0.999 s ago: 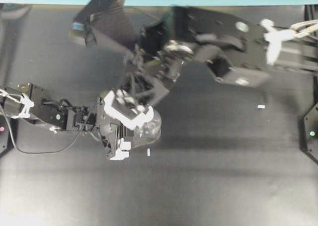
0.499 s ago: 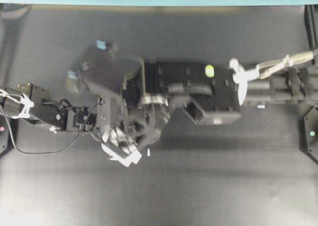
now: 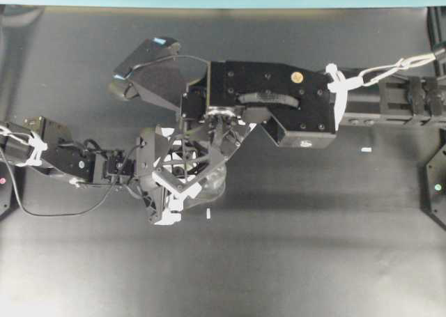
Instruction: Open the bottle cap by holding the bottle with the left arm and twisting the cap with the right arm.
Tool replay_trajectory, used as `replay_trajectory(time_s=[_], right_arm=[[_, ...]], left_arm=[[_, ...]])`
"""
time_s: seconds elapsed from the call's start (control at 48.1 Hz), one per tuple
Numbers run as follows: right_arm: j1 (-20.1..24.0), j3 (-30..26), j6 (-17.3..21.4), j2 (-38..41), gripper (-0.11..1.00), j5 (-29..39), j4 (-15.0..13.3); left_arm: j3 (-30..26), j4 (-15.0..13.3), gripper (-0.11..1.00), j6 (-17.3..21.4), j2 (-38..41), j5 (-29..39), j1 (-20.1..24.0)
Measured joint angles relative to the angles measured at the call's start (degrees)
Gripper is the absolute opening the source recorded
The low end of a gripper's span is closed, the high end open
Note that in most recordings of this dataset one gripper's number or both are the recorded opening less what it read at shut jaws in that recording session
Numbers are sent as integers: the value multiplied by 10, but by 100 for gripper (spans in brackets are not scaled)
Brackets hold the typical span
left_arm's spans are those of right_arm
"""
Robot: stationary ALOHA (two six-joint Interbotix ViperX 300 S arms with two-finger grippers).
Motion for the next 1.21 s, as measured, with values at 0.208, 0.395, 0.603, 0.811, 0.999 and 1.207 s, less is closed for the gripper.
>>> replay_trajectory(time_s=[0.208, 0.395, 0.603, 0.811, 0.999, 1.207], right_arm=[[-1, 5, 1, -1, 75, 0, 1], [-1, 18, 0, -3, 42, -6, 0], [-5, 20, -2, -4, 35, -14, 0], [-7, 19, -90, -4, 35, -5, 1], [-7, 19, -217, -4, 35, 11, 0], [-7, 18, -365, -4, 35, 11, 1]], left_arm=[[0, 0, 79, 0, 0, -1, 0], [0, 0, 79, 0, -1, 0, 0], [0, 0, 79, -2, -1, 0, 0], [0, 0, 79, -2, 0, -1, 0], [-1, 0, 79, 0, -1, 0, -1], [-1, 0, 79, 0, -1, 4, -2]])
